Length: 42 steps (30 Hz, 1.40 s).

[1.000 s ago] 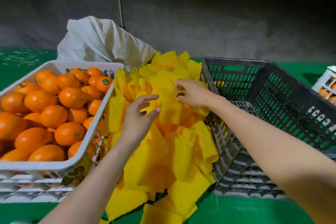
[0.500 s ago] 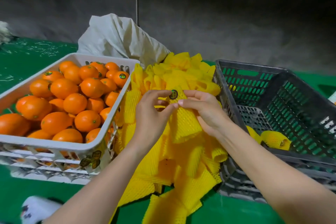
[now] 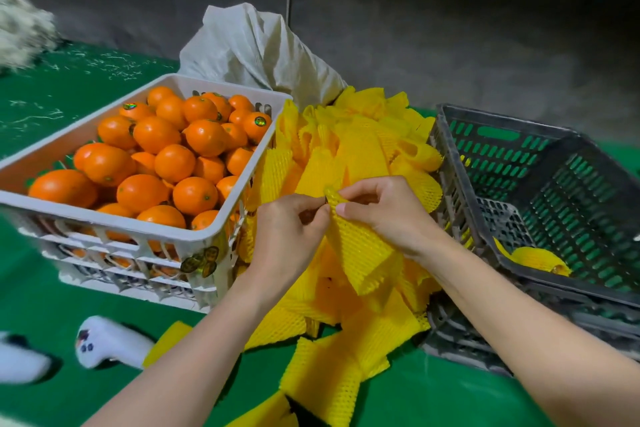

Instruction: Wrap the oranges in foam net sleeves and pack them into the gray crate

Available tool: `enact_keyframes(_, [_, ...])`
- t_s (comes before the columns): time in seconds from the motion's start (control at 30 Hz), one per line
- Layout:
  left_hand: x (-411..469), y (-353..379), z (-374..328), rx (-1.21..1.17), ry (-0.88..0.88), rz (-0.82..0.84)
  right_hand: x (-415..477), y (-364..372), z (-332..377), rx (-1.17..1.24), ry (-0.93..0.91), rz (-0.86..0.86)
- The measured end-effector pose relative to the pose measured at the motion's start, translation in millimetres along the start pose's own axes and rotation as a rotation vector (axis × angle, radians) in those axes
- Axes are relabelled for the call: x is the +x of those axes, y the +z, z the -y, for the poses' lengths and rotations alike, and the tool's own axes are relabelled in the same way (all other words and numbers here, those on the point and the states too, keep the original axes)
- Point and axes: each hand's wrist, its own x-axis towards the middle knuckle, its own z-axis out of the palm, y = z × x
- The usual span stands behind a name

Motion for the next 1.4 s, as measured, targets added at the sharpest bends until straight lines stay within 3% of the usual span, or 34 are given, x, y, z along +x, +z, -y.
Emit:
enact_keyframes(0.23, [-17.2,-7.8,5.5,-0.119,-0.198,-0.031,-4.3,12.6,-5.2,-0.009,0.034,0.063])
enact_keyframes(0.47, [-21.7,-21.6,11.1,-0.896,-0.917,0.038,3.7,6.8,-4.5,0.006,0.16,0.284])
enact_keyframes(0.57, [-32.4,-31.9,26.6,-1.205,-1.285,-0.178,9.0,3.7,-7.3,0.077,0.214,0.311])
enact_keyframes(0.67, [-49.5,-46.9,44.4,-1.289,-1.435,-0.487,14.9,2.8,-11.0,0.126,0.25,0.248])
enact_keyframes(0.87, [-41.5,-60.5,69.5,-1.147,-1.403,-0.692,16.4,13.8,-13.5,0.122,0.239,0.268])
enact_keyframes(1.23, [-38.7,-65.8,63.8,-1.016,-1.282,-0.646,21.5,20.0,-15.1,0.15,0.23,0.278])
enact_keyframes(1.4, [-54.7,-47.4,26.9,-0.963,-1.045,-0.641,23.1,20.1,-12.6,0.37,0.289,0.334])
